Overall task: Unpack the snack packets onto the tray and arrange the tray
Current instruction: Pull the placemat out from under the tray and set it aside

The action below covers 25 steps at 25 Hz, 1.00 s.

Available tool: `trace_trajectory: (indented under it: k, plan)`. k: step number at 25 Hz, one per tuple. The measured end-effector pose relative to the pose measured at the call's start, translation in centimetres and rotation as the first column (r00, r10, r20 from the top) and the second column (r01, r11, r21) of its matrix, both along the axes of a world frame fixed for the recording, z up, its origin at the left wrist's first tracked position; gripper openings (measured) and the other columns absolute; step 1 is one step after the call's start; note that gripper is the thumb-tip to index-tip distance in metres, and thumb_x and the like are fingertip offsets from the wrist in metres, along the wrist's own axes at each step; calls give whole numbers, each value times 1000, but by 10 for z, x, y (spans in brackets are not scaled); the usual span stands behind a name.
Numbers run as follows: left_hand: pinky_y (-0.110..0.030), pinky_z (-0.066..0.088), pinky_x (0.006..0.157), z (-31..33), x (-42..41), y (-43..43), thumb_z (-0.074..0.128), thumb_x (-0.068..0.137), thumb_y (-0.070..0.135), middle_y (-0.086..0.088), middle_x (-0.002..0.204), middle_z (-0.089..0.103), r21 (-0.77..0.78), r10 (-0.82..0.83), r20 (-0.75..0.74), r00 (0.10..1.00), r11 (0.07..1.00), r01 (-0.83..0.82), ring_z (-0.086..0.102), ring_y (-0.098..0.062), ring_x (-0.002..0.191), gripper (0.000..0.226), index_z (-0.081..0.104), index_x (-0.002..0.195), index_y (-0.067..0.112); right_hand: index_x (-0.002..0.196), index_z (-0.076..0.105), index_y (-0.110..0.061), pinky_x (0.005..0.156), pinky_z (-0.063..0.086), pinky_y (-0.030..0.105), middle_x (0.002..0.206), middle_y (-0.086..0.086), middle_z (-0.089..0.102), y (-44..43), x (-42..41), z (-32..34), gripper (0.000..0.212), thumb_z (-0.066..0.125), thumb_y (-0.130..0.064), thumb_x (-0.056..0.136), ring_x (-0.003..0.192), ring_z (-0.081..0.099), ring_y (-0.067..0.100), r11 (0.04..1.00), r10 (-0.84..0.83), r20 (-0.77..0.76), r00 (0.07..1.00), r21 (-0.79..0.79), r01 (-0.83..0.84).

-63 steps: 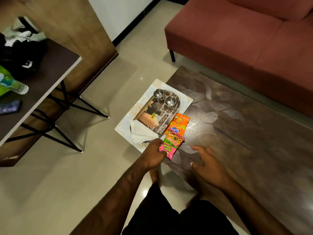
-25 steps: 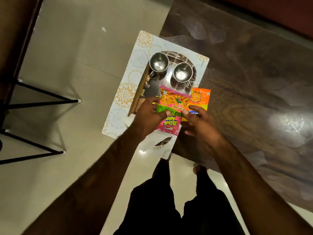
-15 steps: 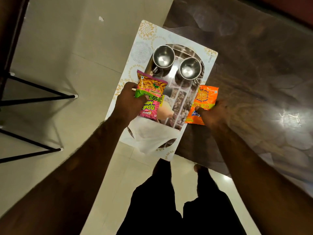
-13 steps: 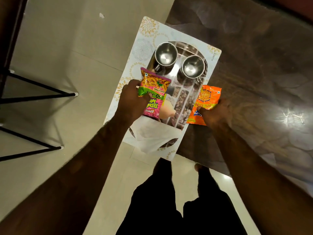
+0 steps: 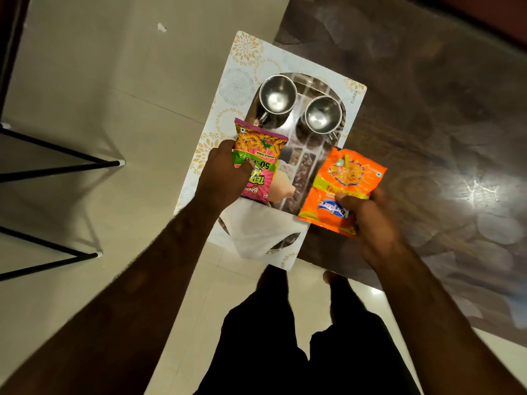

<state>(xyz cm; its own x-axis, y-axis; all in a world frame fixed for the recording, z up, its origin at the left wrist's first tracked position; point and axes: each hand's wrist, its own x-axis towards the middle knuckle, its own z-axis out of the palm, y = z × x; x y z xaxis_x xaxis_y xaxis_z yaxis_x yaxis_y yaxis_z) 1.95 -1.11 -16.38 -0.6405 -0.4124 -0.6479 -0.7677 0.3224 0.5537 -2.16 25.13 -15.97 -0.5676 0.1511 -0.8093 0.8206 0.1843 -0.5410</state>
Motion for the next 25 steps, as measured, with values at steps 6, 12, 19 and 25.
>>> trace_trajectory:
  k: [6, 12, 19, 25]
  plan:
    - [-50, 57, 93, -3, -1, -5, 65, 95, 23, -12, 126, 64, 113, 51, -17, 999, 992, -49, 68, -31, 109, 49, 44, 138, 11, 122, 58, -19, 92, 64, 52, 101, -1, 73, -64, -17, -12, 45, 81, -1, 87, 100, 77, 25, 996, 88, -21, 996, -24, -88]
    - [-50, 57, 94, -3, 2, -13, 66, 95, 21, -7, 119, 64, 197, 45, -34, 998, 980, -38, 67, -29, 109, 50, 45, 140, 14, 130, 55, -19, 61, 62, 24, 113, 0, 73, -48, -20, -32, 58, 89, -14, 83, 87, 79, 9, 998, 46, -35, 998, -48, -48]
    - [-44, 60, 88, -11, 2, -18, 72, 91, 24, 7, 101, 62, 278, 83, -38, 996, 958, -69, 69, -20, 96, 56, 40, 136, 20, 128, 71, -20, 86, 66, 51, 117, 7, 82, -69, -25, -60, 50, 90, -19, 81, 99, 82, 30, 982, 33, 155, 987, -188, -3]
    - [-18, 55, 64, -22, 5, -19, 74, 90, 19, 9, 97, 63, 366, 145, -45, 988, 923, -119, 70, 2, 74, 52, 41, 130, 24, 130, 72, -14, 70, 66, 46, 112, 13, 83, -65, -34, -61, 47, 85, -10, 85, 88, 83, 31, 955, 30, 267, 963, -293, 52]
